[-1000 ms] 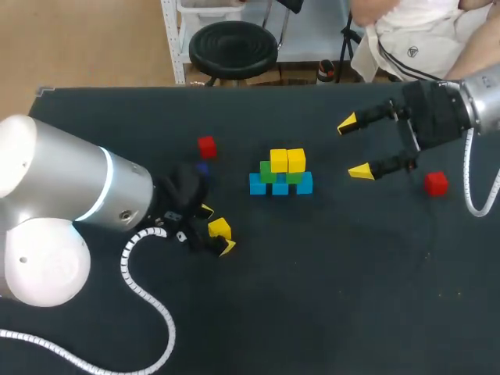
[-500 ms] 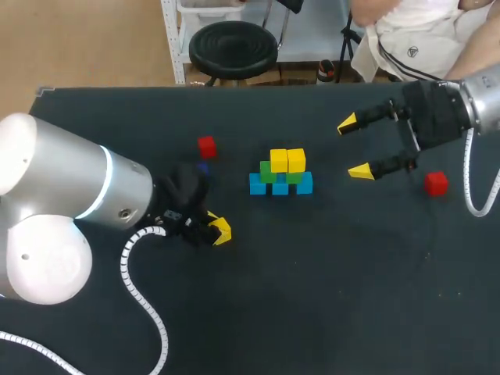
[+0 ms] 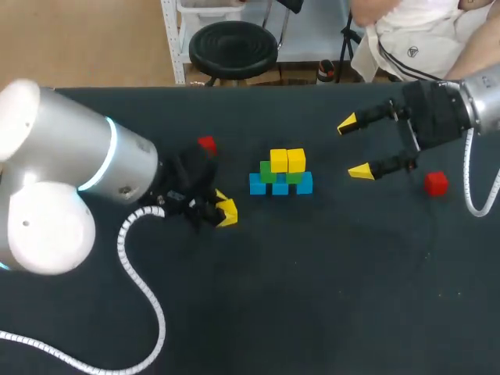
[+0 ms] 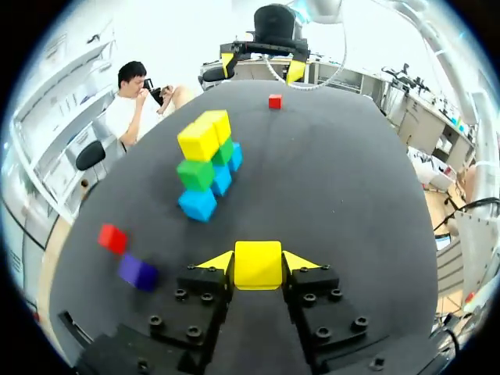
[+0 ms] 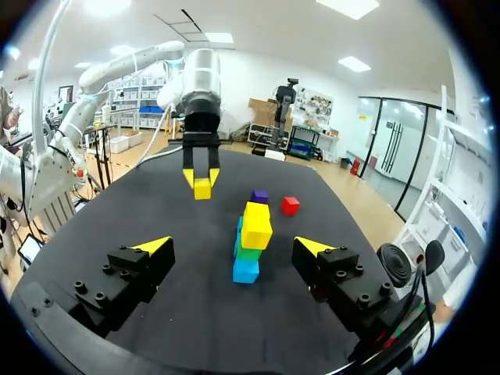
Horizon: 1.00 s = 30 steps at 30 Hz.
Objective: Place the blue cubes, place green cubes on the blue cubes, place the yellow cubes on the green cubes, then place the red cubes on the yellow cubes, and place purple cube on the red cubes.
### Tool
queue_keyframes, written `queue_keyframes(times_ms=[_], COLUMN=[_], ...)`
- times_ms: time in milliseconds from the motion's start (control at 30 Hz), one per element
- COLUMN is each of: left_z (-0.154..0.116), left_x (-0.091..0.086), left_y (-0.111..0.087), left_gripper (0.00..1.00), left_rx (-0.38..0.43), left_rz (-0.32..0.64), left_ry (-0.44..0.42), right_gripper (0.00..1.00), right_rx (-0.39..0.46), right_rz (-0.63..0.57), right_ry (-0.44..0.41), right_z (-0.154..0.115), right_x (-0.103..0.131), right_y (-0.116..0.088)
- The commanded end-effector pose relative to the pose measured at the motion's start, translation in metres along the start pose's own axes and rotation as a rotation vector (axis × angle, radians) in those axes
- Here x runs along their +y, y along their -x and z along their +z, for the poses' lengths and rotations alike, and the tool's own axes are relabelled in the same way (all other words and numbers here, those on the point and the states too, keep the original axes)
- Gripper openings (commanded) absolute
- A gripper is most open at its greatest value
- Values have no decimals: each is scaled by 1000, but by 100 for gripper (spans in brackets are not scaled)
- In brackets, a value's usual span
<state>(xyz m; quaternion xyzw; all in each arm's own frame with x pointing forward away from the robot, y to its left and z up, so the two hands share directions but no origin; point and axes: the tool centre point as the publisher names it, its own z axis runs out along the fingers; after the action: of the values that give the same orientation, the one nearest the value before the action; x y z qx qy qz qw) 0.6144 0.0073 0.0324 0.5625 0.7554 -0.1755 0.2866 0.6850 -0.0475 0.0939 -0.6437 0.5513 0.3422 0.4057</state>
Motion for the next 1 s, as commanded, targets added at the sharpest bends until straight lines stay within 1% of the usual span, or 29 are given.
queue_keyframes(times_ms=[33, 167, 800, 833, 900, 1000], left_z=[-7, -9, -9, -10, -12, -15], left_x=[10, 15, 15, 21, 37, 58], left_y=[14, 22, 22, 27, 38, 53], left_gripper=[0, 0, 0, 0, 0, 0], left_rx=[36, 91, 91, 92, 60, 37], left_rz=[9, 29, 29, 46, 52, 71], left_ry=[-9, 28, 28, 27, 29, 45], right_gripper=[100, 100, 100, 100, 100, 100], right_rx=[-1, -1, -1, -1, -1, -1], right_rz=[-1, -1, -1, -1, -1, -1], right_ry=[-1, -1, -1, -1, -1, -1], right_z=[0, 0, 0, 0, 0, 0], right_x=[0, 0, 0, 0, 0, 0], right_y=[0, 0, 0, 0, 0, 0])
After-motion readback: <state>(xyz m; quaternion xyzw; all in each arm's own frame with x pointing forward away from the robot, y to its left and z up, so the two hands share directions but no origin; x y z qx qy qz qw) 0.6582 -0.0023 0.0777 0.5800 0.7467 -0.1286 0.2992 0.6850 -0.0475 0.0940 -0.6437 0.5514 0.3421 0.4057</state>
